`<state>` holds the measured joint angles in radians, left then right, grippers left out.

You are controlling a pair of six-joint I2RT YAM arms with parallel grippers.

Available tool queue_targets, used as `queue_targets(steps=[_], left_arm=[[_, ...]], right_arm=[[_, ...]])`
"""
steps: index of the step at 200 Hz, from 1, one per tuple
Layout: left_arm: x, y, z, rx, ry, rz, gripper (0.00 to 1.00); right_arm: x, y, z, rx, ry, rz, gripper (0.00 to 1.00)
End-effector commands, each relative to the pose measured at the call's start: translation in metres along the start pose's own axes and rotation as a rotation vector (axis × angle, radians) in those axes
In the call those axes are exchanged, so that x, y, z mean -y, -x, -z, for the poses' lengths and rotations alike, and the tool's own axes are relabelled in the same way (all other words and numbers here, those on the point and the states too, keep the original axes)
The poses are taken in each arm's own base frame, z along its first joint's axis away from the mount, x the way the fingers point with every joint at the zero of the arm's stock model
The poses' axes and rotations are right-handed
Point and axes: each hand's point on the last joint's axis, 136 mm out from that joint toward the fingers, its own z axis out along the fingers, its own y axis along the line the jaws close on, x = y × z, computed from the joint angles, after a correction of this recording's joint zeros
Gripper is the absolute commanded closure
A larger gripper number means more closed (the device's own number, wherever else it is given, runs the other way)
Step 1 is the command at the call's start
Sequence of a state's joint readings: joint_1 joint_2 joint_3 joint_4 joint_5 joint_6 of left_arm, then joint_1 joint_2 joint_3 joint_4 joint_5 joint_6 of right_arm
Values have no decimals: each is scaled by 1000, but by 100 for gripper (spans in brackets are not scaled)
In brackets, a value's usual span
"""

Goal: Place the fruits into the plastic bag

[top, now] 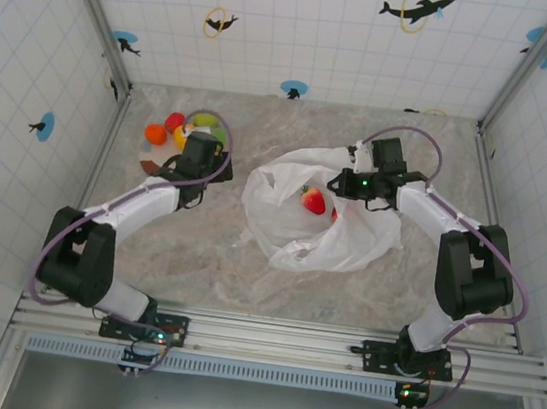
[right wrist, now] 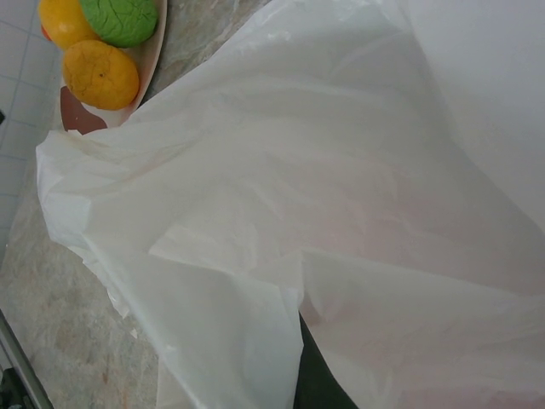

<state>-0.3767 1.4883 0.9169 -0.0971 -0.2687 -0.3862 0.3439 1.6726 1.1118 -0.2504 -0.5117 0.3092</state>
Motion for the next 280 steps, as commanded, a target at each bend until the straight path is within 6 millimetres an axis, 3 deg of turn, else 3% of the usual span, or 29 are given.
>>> queue_targets(steps=[1, 49, 130, 280], left_arm=[[-17, 13, -7, -13, 133, -123, 10], [-18, 9, -43, -133, 217, -302, 9], [-24, 17, -87, -216, 299, -409, 9], [-37, -7, -123, -308, 347, -464, 14]], right_arm=[[-16, 16, 7, 47, 37, 50, 100], [-16, 17, 5, 44, 38, 50, 100], [-14, 13, 5, 36, 31, 48, 100], [-7, 6, -3, 17, 31, 30, 100]])
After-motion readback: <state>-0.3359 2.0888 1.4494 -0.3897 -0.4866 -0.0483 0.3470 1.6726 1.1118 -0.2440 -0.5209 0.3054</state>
